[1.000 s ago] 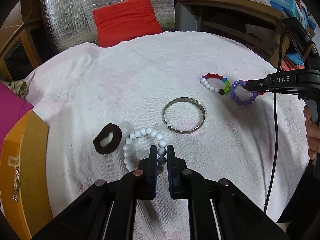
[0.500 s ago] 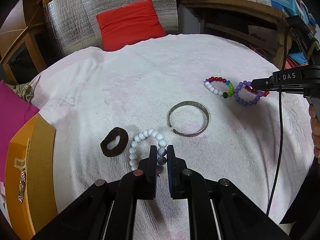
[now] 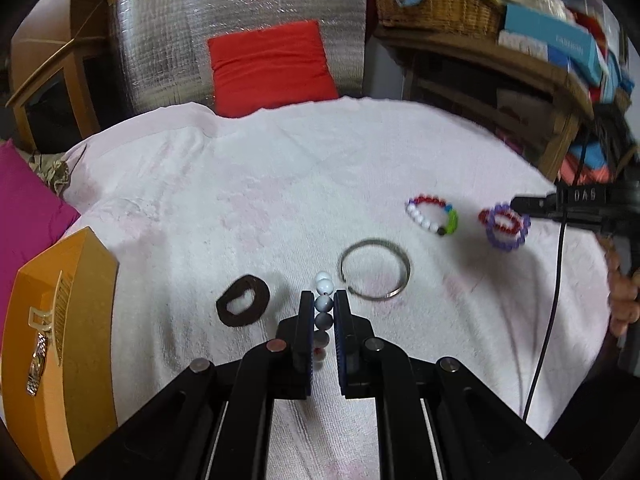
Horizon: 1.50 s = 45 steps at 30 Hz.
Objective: Organize jewelry
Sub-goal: 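Lift both bracelets and carry them toward the orange box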
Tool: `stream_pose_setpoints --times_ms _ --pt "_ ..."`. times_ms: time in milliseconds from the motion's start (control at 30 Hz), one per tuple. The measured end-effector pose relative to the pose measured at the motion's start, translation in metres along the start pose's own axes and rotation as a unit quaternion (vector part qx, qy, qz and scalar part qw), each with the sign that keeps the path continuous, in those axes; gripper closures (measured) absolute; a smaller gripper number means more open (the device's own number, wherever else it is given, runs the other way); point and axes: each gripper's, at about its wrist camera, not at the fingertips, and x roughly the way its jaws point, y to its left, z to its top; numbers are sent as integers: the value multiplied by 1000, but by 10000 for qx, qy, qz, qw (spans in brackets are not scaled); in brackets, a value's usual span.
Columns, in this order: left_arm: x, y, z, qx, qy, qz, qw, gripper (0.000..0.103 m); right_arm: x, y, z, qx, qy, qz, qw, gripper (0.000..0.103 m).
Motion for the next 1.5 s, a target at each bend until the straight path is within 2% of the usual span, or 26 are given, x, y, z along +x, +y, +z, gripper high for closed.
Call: stream_pose_setpoints --times_ms 200,400,967,1233,1500 --pt "-17 16 3 -218 -251 -49 9994 94 -12 -2 2 78 -138 174 9997 93" --pt "-30 36 1 -442 -386 41 9983 94 -15 12 -1 -1 -181 329 9993 93" --pt "-79 85 -18 -1094 -851 340 9898 94 -11 115 -34 -867 -218 987 9911 93" --pt "-108 119 -28 -1549 -1190 633 9787 94 -8 158 -54 -1307 -187 1246 9834 93" --pt "-133 171 -49 -2186 -1365 1163 9592 94 -3 207 -73 -1693 -108 1652 9716 93"
